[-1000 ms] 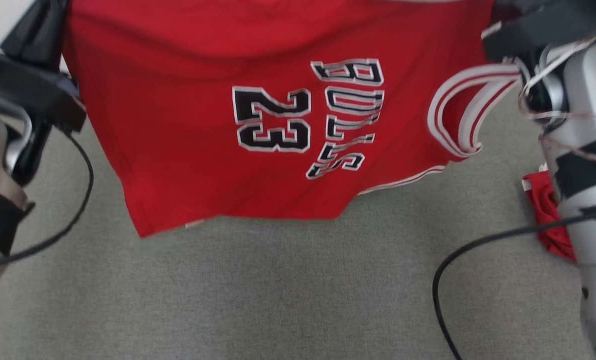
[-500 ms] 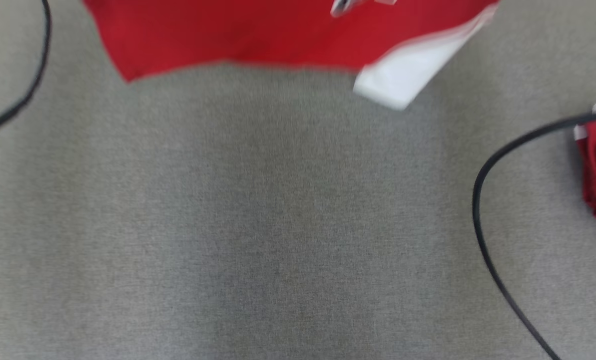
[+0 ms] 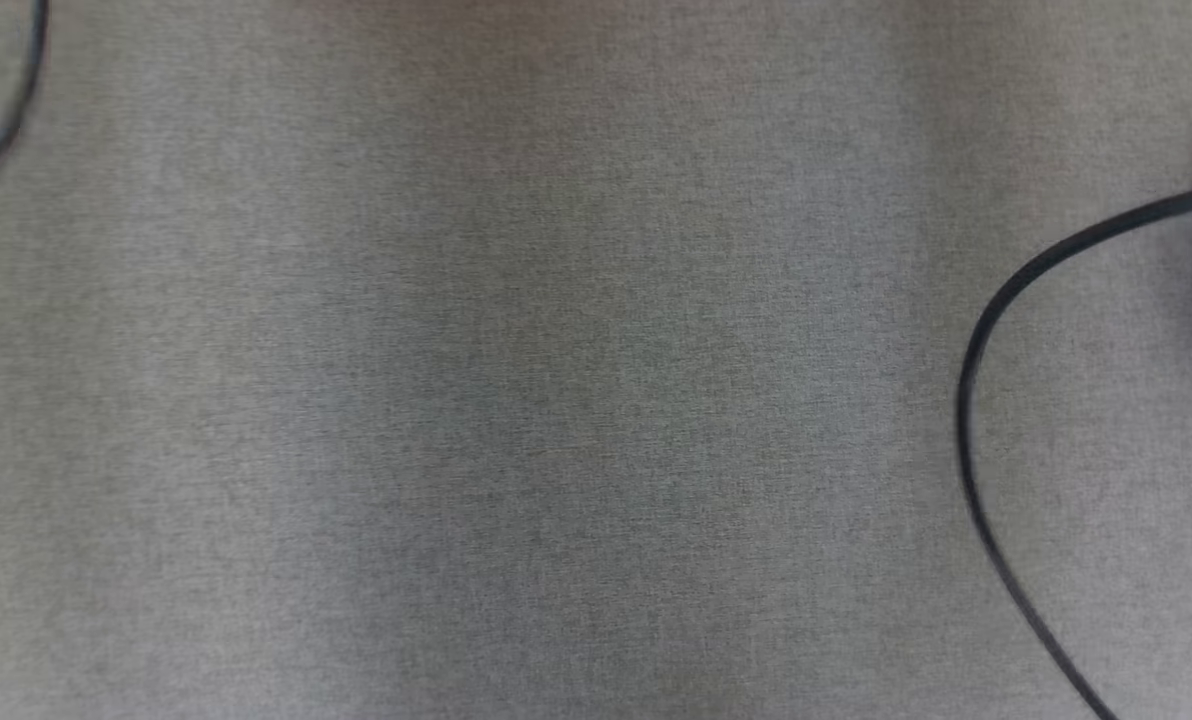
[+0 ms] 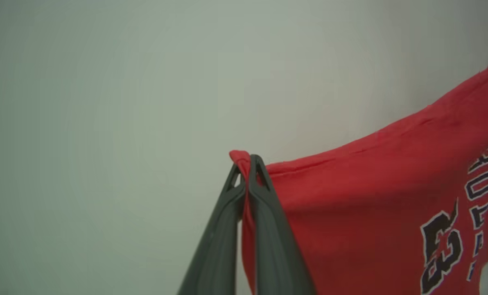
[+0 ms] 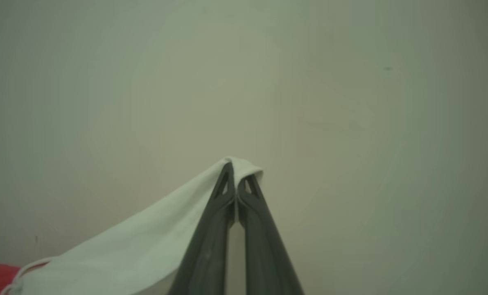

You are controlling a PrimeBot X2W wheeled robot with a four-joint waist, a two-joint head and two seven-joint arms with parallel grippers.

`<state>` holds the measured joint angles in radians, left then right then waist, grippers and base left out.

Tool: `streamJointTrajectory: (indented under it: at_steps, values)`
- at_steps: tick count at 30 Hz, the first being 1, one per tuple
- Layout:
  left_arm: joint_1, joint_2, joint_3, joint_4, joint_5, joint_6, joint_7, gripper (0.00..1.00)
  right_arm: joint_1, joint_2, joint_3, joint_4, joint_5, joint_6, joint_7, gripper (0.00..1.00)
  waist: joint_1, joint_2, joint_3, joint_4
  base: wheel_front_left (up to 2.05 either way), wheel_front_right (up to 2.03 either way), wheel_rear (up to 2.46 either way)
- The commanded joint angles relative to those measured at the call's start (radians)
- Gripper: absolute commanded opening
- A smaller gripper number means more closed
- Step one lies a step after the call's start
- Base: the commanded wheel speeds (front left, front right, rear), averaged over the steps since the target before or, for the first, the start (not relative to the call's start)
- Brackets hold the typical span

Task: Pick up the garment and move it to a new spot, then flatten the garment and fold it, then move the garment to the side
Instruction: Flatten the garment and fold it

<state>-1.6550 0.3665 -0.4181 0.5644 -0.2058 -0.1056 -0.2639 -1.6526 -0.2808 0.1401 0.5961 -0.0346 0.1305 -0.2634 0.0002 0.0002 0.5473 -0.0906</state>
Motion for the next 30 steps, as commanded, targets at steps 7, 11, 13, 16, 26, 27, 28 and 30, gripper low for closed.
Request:
streamJointTrajectory:
  at_steps: [7,11,13,16,26,27,28,30]
  values:
    - [0.321,-0.02,0.081,-0.046,-0.112,-0.023,-0.001,0.0,0.294,-0.067,0.184,-0.018,0.289,0.0,-0.001,0.0,-0.0002,-0.0002,-0.049,-0.017,0.0,0.0,0.0]
    - [0.499,-0.045,0.095,-0.079,-0.186,-0.024,-0.001,0.0,0.484,-0.109,0.225,-0.073,0.415,0.0,-0.001,0.0,-0.0002,-0.0002,-0.095,-0.014,0.0,0.0,0.0]
    - [0.588,-0.064,0.115,-0.09,-0.228,-0.025,-0.001,0.0,0.589,-0.118,0.229,-0.103,0.463,0.0,-0.001,0.0,-0.0002,-0.0002,-0.121,-0.013,0.0,0.0,0.0]
    - [0.719,-0.086,0.136,-0.089,-0.266,-0.025,-0.001,0.0,0.746,-0.12,0.246,-0.138,0.523,0.0,-0.001,0.0,-0.0002,-0.0002,-0.16,-0.012,0.0,0.0,0.0]
    - [1.117,-0.175,0.201,-0.052,-0.273,-0.025,-0.001,0.0,1.232,-0.118,0.221,-0.184,0.606,0.0,-0.001,0.0,-0.0002,-0.0002,-0.35,-0.02,0.0,0.0,0.0]
    - [1.147,-0.18,0.225,-0.047,-0.28,-0.025,-0.001,0.0,1.268,-0.115,0.218,-0.183,0.604,0.0,-0.001,0.0,-0.0002,-0.0002,-0.371,-0.025,0.0,0.0,0.0]
    - [1.182,-0.186,0.238,-0.042,-0.273,-0.025,-0.001,0.0,1.305,-0.111,0.214,-0.18,0.606,0.0,-0.001,0.0,-0.0002,-0.0002,-0.391,-0.027,0.0,0.0,0.0]
    - [1.245,-0.203,0.257,-0.032,-0.267,-0.025,-0.001,0.0,1.375,-0.1,0.215,-0.171,0.609,0.0,-0.001,0.0,-0.0002,-0.0002,-0.429,-0.035,0.0,0.0,0.0]
